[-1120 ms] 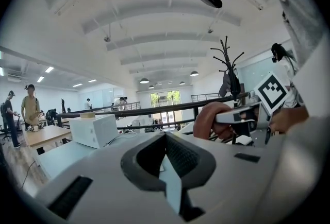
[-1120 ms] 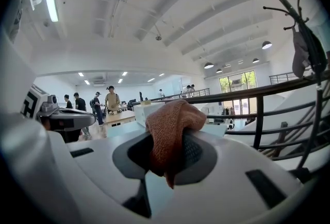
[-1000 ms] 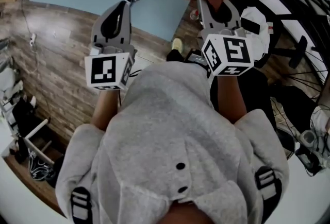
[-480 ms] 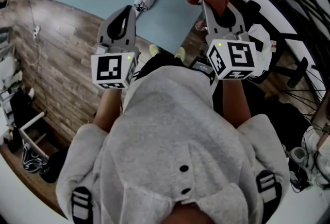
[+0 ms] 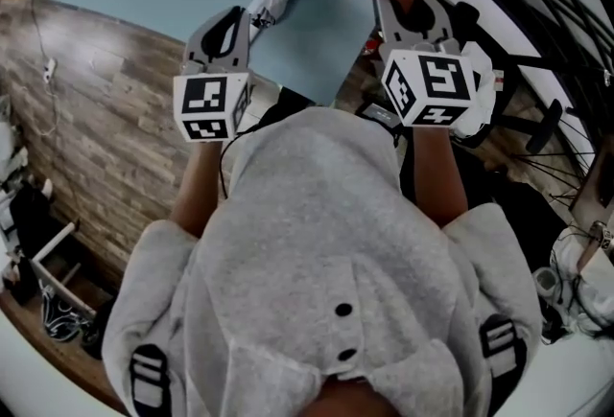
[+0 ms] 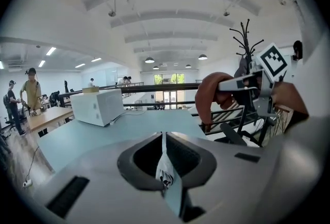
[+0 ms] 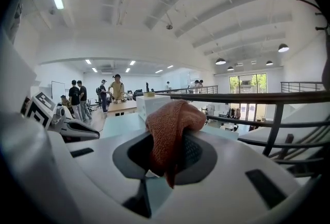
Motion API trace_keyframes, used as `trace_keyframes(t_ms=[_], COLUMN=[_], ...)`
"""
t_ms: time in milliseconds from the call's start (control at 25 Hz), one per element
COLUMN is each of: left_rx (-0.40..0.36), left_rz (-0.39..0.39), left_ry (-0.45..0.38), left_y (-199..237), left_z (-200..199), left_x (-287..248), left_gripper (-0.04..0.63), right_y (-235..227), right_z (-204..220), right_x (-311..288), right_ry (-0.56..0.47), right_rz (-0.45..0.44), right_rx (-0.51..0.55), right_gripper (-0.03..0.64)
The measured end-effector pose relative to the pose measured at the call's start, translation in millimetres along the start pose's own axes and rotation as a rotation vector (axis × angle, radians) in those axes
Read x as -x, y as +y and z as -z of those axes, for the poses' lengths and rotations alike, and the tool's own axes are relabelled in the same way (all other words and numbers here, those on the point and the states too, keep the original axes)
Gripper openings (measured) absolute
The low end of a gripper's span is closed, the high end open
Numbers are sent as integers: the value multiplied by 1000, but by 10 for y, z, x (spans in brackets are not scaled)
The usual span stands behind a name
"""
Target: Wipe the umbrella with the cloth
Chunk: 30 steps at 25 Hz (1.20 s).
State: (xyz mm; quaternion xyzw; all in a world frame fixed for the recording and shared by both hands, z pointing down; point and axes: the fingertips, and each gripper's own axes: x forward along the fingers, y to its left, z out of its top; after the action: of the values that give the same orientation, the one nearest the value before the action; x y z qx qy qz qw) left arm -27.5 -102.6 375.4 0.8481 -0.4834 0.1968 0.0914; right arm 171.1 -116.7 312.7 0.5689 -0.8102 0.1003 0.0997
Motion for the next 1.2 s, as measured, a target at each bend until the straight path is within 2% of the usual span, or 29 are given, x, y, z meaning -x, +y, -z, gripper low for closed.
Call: trace_keyframes(t_ms=[360,560,680,920,1200], left_rx=[16,6,-2,-1,3], left_rz=[60,91,118,163,182], left_ry=[184,292,357,466,567], left_y=[189,234,214,65,84], left_z=[687,1053,1264,1717,2095], left_x=[-345,-485,-547,-706,-803], left_gripper=[29,117,147,166,172], right_y=[76,70,68,11,18], right_z=[248,386,465,622,753], right_x=[-394,-567,-636,-690,-787], right_ry=[99,139,163,195,239], right_rz=[11,13,14,14,20], right_rx=[38,47,51,64,72], right_gripper=[80,80,80,80,80])
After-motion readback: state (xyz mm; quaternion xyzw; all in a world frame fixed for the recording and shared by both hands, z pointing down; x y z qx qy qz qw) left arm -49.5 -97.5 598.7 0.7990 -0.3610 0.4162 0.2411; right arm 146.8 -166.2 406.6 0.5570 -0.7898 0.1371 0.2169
